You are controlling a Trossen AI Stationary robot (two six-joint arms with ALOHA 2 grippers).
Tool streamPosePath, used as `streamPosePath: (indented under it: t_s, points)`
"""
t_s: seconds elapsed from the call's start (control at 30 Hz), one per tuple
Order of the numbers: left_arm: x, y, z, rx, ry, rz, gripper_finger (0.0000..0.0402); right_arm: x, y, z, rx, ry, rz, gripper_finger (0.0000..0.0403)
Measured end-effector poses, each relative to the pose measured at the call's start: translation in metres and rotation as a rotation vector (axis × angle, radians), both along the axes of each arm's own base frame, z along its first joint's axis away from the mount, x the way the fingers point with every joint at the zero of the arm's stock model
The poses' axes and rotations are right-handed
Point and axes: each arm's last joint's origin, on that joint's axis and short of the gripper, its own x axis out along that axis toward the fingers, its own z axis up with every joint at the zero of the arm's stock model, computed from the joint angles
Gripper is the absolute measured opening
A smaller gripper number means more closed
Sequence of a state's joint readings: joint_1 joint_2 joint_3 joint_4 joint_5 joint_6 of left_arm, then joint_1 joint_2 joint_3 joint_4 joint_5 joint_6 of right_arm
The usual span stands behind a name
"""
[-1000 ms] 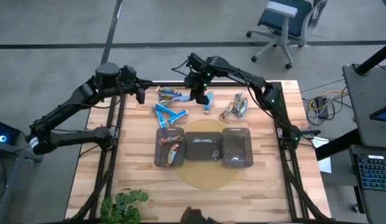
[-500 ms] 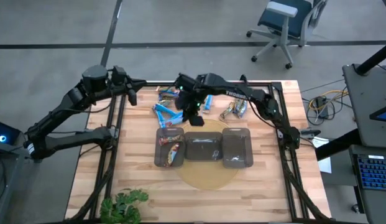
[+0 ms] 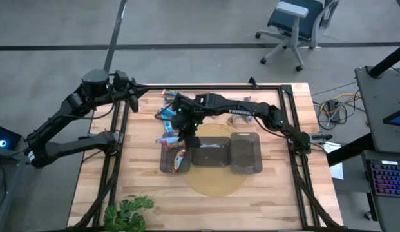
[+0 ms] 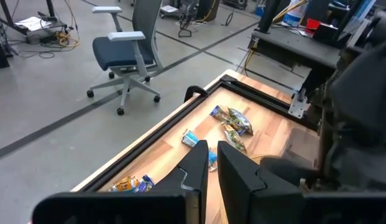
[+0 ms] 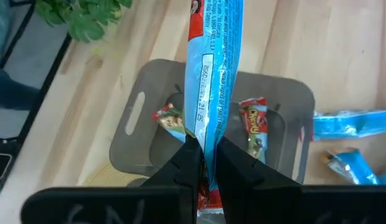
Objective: Pick and place Granola Bars by type
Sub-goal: Put the red granola bar into the left black bin
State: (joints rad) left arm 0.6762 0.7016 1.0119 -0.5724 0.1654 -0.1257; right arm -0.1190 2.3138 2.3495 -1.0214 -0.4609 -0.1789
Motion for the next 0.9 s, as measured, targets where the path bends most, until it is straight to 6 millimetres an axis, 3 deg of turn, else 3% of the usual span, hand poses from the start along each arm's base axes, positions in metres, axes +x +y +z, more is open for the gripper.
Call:
streamPosePath:
  t_s: [0.5,0.9]
  points:
    - [-0.006,-0.005,0.002,0.012,-0.016,-0.002,0.0018,0.01,0.006,-0.041,-0.011,0.125,-0.03,0.0031]
    - [-0.007,-0.006,0.002,0.032,-0.01,-0.008,0.0018,0.007,0.006,-0.054,-0.001,0.195,-0.037,0.0031]
